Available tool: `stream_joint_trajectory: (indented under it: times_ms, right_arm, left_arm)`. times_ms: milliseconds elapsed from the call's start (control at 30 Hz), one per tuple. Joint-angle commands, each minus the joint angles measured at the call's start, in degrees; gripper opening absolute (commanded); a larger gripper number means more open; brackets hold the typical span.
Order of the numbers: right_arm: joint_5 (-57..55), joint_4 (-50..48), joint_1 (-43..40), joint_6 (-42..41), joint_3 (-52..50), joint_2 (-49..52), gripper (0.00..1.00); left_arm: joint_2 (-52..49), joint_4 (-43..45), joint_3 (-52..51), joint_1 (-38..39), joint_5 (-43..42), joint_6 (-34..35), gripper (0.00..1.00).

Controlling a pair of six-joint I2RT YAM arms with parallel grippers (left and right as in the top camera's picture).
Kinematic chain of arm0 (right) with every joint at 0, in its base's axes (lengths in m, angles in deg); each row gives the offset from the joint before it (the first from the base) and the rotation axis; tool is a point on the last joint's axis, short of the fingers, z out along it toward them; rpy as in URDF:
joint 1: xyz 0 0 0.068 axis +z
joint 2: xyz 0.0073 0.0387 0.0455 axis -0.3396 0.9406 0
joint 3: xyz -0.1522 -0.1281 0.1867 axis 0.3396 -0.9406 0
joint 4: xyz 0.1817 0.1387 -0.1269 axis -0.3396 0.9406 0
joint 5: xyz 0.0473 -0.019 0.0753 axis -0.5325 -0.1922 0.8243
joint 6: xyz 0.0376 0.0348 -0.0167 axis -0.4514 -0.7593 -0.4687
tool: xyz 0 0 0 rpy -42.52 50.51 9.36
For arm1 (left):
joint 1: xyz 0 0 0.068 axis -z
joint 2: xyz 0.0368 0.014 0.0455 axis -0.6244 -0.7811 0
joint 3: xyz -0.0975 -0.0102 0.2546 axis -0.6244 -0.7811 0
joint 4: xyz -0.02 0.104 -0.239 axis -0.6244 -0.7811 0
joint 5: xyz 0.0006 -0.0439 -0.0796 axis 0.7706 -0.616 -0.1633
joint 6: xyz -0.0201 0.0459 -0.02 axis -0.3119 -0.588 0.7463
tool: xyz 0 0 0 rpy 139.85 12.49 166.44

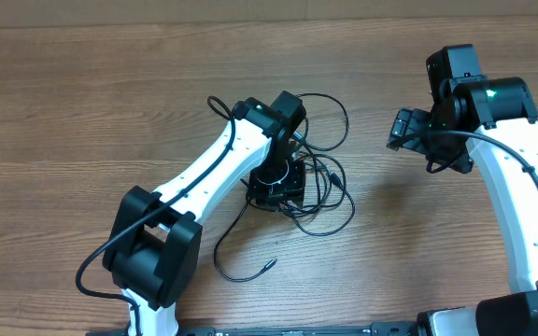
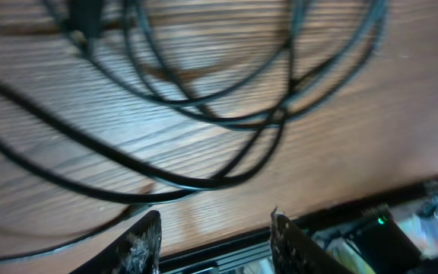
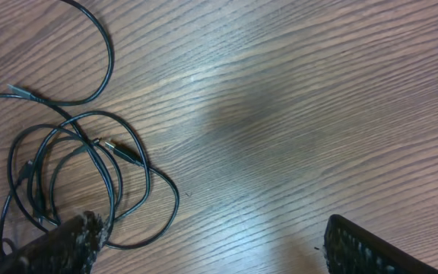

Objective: Untangle cables

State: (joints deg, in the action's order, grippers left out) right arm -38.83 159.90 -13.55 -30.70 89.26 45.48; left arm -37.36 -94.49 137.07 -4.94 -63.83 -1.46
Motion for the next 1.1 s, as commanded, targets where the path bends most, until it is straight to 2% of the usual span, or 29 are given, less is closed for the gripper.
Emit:
stream_joint_trajectory:
  times_ms: [0, 133, 267, 433, 733, 933, 1067]
  right_arm:
    - [0.15, -0.37, -0.13, -0.09, -0.33, -0.28, 0.91]
    - [0.37, -0.35, -0.13, -0.09, -0.33, -0.28, 0.92]
    - [0.37, -0.35, -0.13, -0.09, -0.33, -0.28, 0.91]
    - [0.81, -0.35, -0.13, -0.07, -0.33, -0.28, 0.92]
    - [1.05, -0.37, -0.11, -0.07, -0.33, -0.28, 0.92]
    - [1.03, -0.79, -0.13, -0.07, -0.33, -0.28, 0.92]
    - [1.46, -1.25, -0.13, -0.07, -0.33, -0.28, 0.92]
  left_arm:
    - [-1.11, -1.16, 0.42, 0.63, 6.36, 8.15, 0.47]
    - [-1.11, -1.25, 0.37, 1.03, 9.7, 12.2, 0.48]
    - [-1.11, 0.35, 0.37, 1.62, 10.84, 13.11, 0.48]
    - [-1.11, 1.97, 0.35, 2.21, 11.56, 15.39, 0.53]
    - [-1.11, 3.45, -1.31, 2.73, 13.35, 16.52, 0.5]
    - [-1.11, 6.75, -4.76, 2.89, 13.31, 16.79, 0.5]
    - [-1.11, 9.44, -7.15, 2.89, 13.31, 17.2, 0.47]
